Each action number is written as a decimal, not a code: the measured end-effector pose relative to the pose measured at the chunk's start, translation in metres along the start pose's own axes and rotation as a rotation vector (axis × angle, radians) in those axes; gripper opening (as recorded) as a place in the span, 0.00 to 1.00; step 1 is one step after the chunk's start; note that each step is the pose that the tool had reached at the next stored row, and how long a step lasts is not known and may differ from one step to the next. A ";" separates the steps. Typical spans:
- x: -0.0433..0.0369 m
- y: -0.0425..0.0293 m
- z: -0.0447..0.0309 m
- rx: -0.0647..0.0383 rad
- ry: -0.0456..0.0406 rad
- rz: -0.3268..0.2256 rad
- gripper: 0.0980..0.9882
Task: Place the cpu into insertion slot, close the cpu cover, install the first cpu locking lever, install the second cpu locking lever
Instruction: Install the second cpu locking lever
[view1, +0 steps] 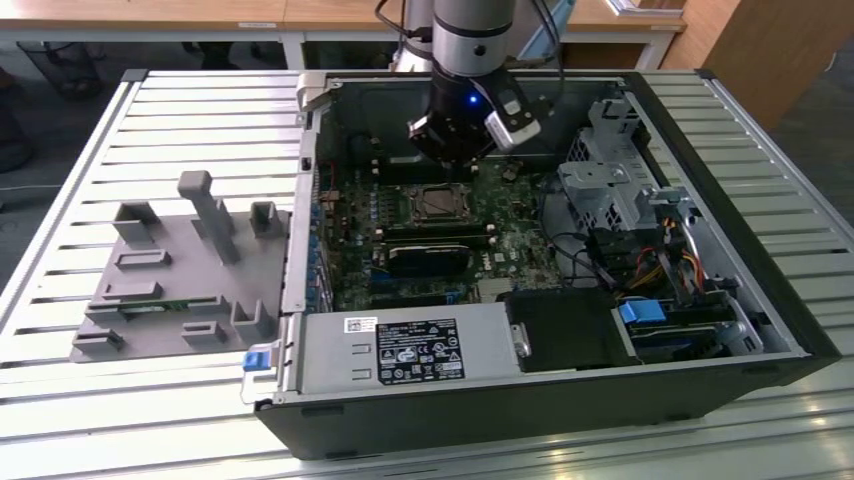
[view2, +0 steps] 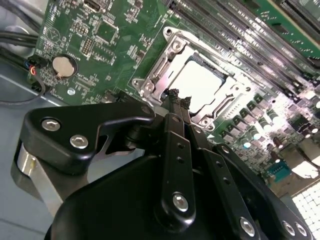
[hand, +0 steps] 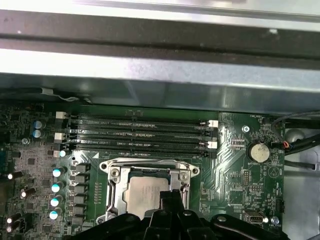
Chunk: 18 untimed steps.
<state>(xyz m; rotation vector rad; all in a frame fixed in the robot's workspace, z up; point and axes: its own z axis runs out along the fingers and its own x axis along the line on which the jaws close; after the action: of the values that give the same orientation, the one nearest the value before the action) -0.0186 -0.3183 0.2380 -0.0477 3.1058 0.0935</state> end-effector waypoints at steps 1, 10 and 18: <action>0.0000 -0.0015 -0.0001 0.000 0.0000 0.000 0.01; 0.0005 -0.0163 -0.0010 0.000 0.0000 0.000 0.01; 0.0008 -0.0266 -0.0011 -0.031 0.0070 0.002 0.01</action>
<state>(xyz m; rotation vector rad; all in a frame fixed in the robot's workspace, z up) -0.0186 -0.3449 0.2375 -0.0466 3.1115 0.1420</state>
